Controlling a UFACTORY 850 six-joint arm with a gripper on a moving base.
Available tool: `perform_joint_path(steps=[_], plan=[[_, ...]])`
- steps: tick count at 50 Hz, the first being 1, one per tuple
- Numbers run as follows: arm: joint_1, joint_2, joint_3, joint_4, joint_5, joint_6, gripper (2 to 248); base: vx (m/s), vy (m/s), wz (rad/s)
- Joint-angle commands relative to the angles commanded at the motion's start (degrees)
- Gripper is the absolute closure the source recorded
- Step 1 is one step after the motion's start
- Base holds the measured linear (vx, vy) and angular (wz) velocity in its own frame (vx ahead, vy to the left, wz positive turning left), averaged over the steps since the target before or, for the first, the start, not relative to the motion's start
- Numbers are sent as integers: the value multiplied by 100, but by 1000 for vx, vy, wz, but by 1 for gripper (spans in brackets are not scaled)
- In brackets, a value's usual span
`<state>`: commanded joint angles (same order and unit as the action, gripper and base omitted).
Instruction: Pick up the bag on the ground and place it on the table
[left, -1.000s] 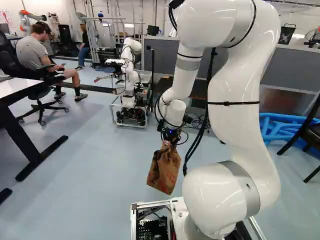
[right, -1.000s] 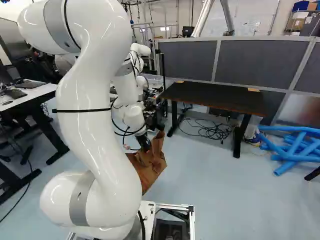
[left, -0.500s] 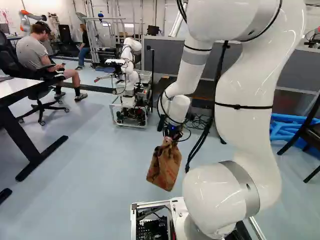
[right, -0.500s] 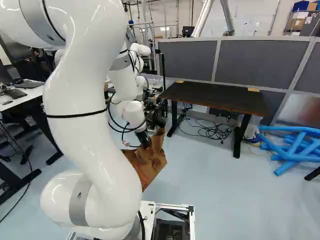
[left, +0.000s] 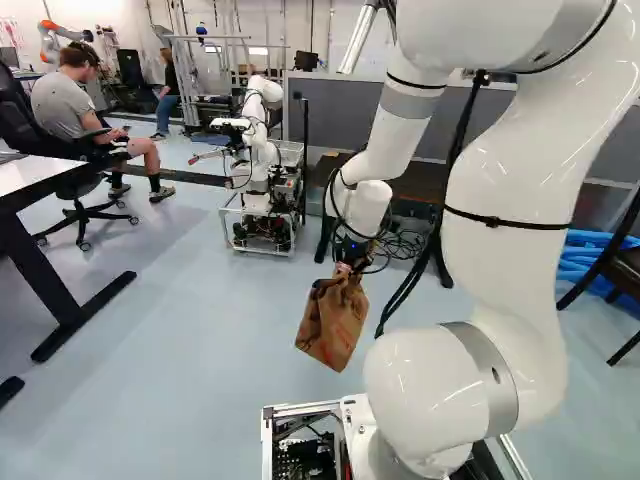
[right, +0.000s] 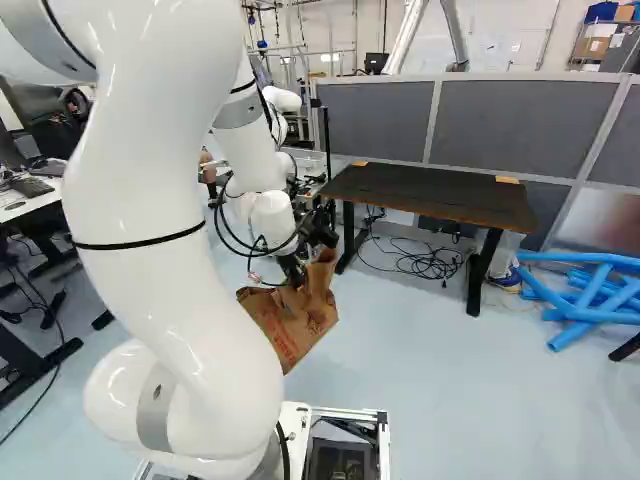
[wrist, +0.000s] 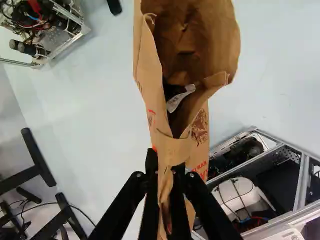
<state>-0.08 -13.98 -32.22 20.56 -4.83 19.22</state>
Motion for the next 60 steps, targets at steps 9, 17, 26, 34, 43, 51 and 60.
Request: perform_joint_path(steps=[9, 17, 26, 34, 43, 51, 60], plan=[[-114, 176, -2, 0, -83, 0, 229, 0, 0, 0], [-206, 326, -11, 0, -172, 0, 229, 0, 0, 0], [-282, 496, -17, 0, -299, 0, 229, 0, 0, 0], [-336, 648, -23, 0, -418, 0, 229, 0, 0, 0], [-389, 813, -32, 0, -550, 0, 229, 0, 0, 0], [-437, 953, -48, 0, -669, 0, 229, 0, 0, 0], [-500, 1087, -92, 0, -803, 0, 229, 0, 0, 0]])
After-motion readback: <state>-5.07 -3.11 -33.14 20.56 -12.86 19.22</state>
